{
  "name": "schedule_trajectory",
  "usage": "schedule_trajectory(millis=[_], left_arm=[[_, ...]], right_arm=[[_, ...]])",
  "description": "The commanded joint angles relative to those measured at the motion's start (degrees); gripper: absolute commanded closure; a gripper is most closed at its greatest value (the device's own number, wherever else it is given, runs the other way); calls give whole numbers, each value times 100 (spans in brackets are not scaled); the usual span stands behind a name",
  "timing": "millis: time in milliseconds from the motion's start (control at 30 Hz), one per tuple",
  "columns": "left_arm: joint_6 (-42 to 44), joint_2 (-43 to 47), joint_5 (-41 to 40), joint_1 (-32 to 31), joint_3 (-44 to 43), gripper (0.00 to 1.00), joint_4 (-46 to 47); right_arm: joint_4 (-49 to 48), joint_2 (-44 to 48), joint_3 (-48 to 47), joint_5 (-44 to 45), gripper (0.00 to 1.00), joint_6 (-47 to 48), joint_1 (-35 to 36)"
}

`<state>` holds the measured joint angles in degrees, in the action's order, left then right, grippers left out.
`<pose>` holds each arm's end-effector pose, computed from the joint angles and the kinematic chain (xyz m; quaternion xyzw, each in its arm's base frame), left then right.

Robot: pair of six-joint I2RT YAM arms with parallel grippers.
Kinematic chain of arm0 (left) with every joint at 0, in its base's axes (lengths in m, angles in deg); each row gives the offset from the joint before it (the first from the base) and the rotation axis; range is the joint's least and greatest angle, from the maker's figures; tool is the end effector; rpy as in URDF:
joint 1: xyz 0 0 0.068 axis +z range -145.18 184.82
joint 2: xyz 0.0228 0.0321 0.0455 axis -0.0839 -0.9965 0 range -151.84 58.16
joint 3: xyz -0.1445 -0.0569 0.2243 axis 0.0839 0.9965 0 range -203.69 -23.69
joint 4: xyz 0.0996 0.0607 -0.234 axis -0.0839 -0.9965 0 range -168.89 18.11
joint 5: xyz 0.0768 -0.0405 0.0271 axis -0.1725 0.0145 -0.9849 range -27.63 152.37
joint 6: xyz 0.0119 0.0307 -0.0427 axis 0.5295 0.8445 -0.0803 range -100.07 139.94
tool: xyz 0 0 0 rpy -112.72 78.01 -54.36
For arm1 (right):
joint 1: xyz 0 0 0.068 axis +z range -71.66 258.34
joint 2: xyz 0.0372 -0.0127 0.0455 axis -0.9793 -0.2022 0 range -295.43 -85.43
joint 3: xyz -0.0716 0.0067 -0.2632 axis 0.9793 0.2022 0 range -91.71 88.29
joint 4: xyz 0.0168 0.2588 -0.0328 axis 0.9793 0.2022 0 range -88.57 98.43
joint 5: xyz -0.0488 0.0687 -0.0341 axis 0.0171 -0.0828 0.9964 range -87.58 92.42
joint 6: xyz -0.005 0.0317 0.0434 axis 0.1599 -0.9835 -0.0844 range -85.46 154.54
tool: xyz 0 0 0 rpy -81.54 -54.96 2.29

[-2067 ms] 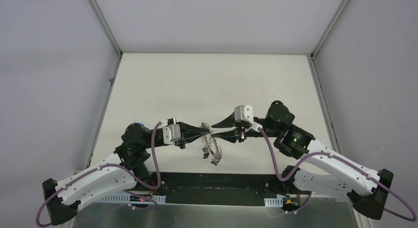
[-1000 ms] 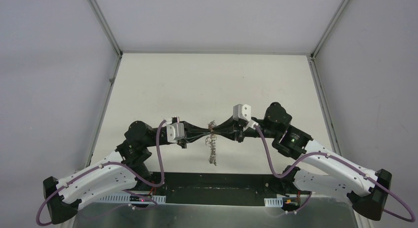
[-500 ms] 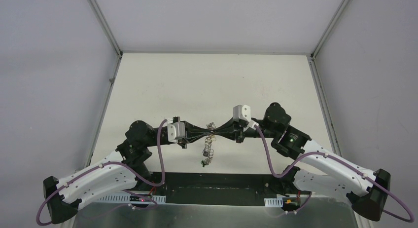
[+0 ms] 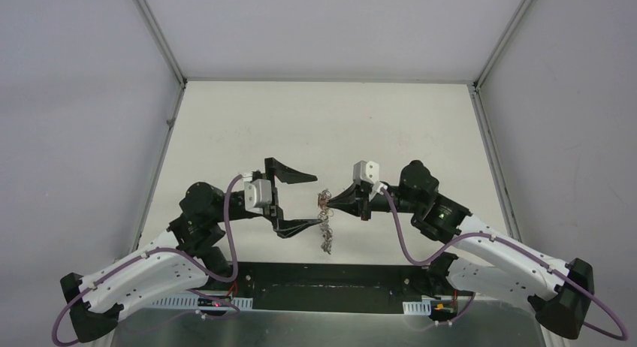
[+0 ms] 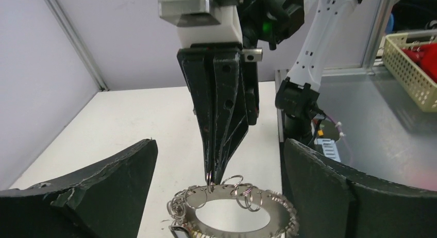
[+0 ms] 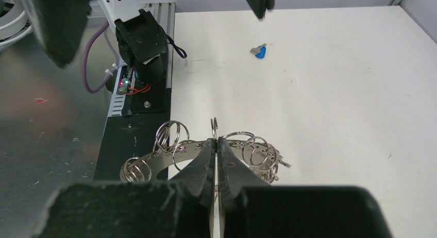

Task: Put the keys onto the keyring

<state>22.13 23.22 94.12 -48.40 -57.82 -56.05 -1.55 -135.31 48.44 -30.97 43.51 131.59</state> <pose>0.0749 -0.1315 0.3484 0.4643 0.4174 -0.4790 0.6171 0.1066 0.1755 0.3190 -0.5337 0.5161 0.4385 0.5065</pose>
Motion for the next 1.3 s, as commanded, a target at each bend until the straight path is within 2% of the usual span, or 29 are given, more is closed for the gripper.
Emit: schedule_trajectory(millis=[0,100,267,400,533,633,767,833,1067,1267], left_arm=[[-390,0,-224,-9,-436,1,-132],[-575,-94,-590,-12,-478,1,-237],[-1526,-214,-2385,-13,-444,1,-686],[-2231,-553,-4226,-8,-786,1,-2049],[-2623,-1215,-5158,66,-1212,1,-3279],[-2913,-1696,-4998,456,-1482,1,-4056],[-3340,-2403,-3644,1646,-1685,1,-4718],[-3401,-2807,-3250,2089,-1819,1,-5030],[-3549,-4012,-3752,3011,-2261,1,-6119],[-3714,-4161,-3842,4084,-2094,5,-6242]], right_arm=[[-393,270,73,114,100,-192,-102],[-285,330,123,87,100,-207,-117],[-38,497,231,139,100,-207,-117],[95,651,341,199,100,-256,-122],[146,716,458,190,100,-315,-122],[174,718,514,176,100,-355,-122],[180,694,572,171,100,-419,-118],[207,664,583,160,100,-424,-122],[424,590,499,70,100,-419,-118],[461,625,527,2,100,-475,-119]])
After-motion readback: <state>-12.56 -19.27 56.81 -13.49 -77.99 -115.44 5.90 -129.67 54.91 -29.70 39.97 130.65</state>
